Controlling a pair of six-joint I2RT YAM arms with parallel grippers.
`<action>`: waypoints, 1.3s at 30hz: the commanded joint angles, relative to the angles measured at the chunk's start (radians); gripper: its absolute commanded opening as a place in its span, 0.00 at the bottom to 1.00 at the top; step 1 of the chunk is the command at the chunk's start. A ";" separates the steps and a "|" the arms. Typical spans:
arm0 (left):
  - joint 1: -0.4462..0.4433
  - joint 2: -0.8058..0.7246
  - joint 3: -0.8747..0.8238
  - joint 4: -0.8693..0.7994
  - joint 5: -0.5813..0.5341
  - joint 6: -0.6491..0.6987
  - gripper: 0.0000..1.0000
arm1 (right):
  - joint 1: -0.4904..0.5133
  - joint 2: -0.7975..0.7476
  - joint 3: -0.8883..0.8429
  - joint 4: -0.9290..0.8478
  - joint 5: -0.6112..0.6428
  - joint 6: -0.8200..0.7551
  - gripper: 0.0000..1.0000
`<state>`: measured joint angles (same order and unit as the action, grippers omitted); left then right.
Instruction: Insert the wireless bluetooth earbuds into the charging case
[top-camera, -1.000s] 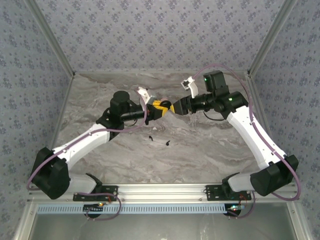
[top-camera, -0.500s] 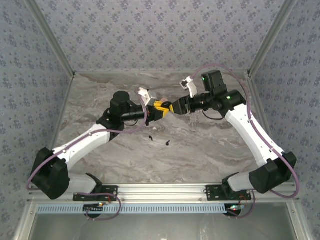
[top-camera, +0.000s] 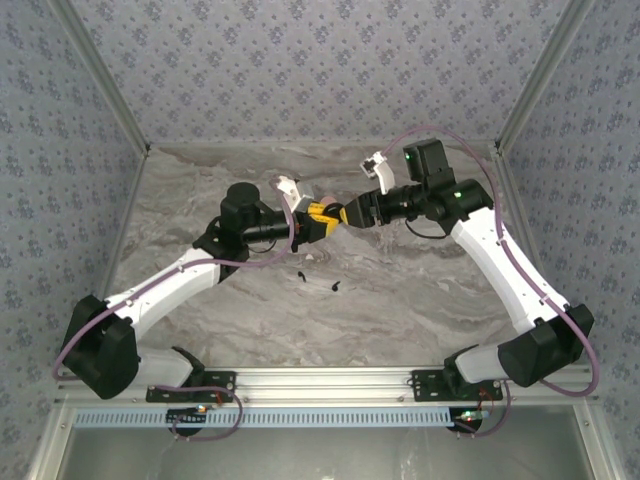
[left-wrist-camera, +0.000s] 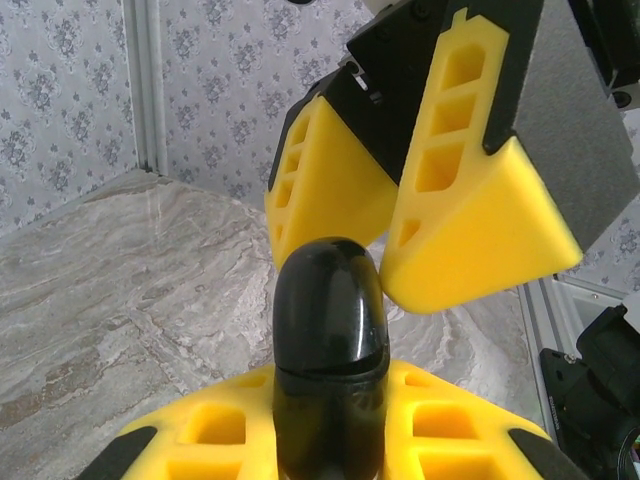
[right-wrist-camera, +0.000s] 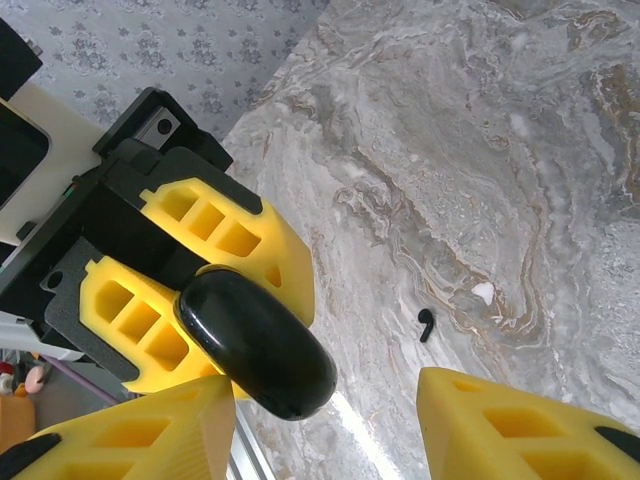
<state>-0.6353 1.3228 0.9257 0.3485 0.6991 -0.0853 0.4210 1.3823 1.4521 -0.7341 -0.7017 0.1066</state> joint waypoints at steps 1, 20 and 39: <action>-0.018 -0.028 -0.007 0.040 0.080 0.034 0.18 | -0.018 0.008 0.028 0.004 0.052 0.020 0.52; -0.010 -0.023 -0.069 0.145 0.042 -0.033 0.19 | -0.086 -0.044 -0.031 0.003 0.210 0.092 0.53; -0.007 -0.131 -0.171 0.239 -0.032 -0.075 0.21 | 0.004 0.141 -0.334 0.096 0.269 0.246 0.51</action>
<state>-0.6453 1.2293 0.7685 0.5323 0.6884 -0.1585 0.3985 1.4879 1.1297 -0.6796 -0.4561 0.2928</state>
